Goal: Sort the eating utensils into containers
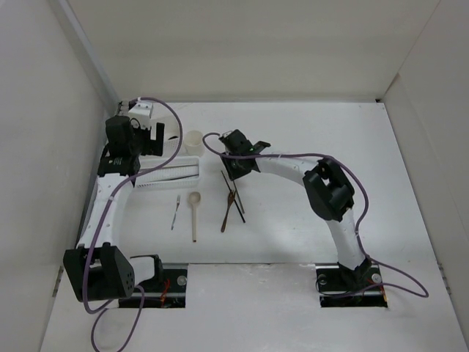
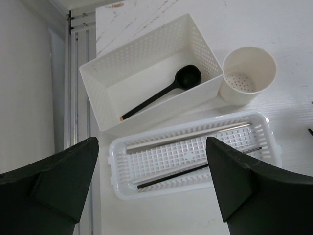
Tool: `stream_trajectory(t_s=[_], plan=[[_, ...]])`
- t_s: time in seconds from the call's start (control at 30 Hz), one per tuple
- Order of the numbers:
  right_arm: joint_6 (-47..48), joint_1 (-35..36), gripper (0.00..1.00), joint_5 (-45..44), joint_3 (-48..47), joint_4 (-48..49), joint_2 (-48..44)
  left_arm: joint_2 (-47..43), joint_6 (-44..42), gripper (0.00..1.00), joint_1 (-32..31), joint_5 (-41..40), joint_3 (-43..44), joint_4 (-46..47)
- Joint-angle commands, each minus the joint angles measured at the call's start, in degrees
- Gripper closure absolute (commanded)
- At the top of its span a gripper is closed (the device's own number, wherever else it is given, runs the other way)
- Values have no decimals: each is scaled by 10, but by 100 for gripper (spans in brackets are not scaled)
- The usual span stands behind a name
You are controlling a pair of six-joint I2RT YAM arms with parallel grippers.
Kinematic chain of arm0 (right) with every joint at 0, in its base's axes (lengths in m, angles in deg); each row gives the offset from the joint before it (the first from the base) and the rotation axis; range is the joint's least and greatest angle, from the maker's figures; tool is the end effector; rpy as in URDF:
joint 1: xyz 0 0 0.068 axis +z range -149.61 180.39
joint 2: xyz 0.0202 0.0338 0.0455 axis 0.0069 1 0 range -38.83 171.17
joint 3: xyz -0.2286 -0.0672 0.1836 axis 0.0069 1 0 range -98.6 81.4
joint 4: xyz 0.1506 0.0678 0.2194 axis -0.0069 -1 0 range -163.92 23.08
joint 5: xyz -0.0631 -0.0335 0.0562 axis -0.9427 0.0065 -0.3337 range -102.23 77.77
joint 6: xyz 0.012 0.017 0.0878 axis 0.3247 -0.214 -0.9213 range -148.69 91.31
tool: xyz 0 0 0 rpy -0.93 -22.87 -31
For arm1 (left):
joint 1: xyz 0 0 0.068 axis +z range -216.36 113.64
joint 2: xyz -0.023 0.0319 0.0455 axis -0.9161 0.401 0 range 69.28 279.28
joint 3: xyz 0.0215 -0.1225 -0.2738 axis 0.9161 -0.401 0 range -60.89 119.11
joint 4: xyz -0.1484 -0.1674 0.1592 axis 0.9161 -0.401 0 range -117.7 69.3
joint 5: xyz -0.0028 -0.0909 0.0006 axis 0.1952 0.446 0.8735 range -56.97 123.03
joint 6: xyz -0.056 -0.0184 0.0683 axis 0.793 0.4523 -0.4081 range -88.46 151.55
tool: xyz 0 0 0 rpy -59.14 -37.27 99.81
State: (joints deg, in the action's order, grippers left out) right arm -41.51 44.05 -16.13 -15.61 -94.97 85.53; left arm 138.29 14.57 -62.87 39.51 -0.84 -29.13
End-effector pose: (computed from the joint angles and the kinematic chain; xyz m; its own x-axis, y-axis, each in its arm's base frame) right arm 0.3876 0.3623 0.1625 -0.7273 -0.3878 -0.5662 -0.5121 0.8560 0.0714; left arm 0.3273 0.0108 0.3597 -0.2716 0.2741 -0.9225 0.1322 0.9601 0.2463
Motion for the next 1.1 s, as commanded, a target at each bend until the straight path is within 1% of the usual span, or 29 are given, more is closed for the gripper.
stream_trajectory(t_s=[0.0, 0.17, 0.3, 0.37, 0.4, 0.43, 0.5, 0.53, 0.63, 0.67, 0.7, 0.73, 0.8, 0.83, 0.9, 0.97, 1.0, 1.07], plan=[[-4, 21, 60, -36, -15, -6, 10, -28, 33, 10, 0, -16, -13, 29], [-4, 34, 60, -57, -10, -6, 10, -46, 33, 9, -10, -22, -39, 46], [-19, 34, 64, -114, -32, -55, 41, -57, 33, 9, -10, -27, -51, 58], [-24, 34, 65, -109, -32, -61, 54, -63, 33, 9, -10, -38, -56, 66], [-24, 34, 66, -99, -32, -61, 54, -70, 33, 7, -10, -38, -63, 75], [-24, 34, 69, -91, -26, -56, 54, -78, 33, 7, -10, -44, -68, 75], [-24, 34, 70, -80, -26, -56, 54, -86, 33, 7, -10, -49, -77, 90], [-24, 34, 77, -80, -26, -56, 54, -86, 33, 6, -10, -49, -85, 90], [-24, 28, 88, -55, -26, -56, 54, -98, 27, 6, -10, -54, -99, 96], [-37, 27, 94, -55, -20, -56, 54, -104, 27, 6, -15, -54, -99, 96], [-42, 10, 98, -50, -14, -47, 54, -104, 22, 6, -16, -54, -104, 96], [-48, 2, 100, -39, 7, -38, 45, -104, 22, 6, -16, -54, -104, 96], [-58, -15, 100, -33, 35, -12, 12, -109, 17, 6, -21, -54, -109, 82], [-65, -29, 100, -25, 46, 11, 0, -109, 17, 6, -21, -40, -109, 82], [-65, -35, 100, -25, 73, 32, -34, -109, 11, 6, -21, -17, -104, 73], [-65, -48, 100, -31, 81, 53, -66, -103, -2, 6, -21, 25, -99, 60], [-65, -48, 100, -31, 87, 59, -66, -103, -8, 6, -21, 39, -93, 60], [-59, -48, 100, -42, 95, 83, -101, -103, -8, 6, -21, 69, -93, 60]])
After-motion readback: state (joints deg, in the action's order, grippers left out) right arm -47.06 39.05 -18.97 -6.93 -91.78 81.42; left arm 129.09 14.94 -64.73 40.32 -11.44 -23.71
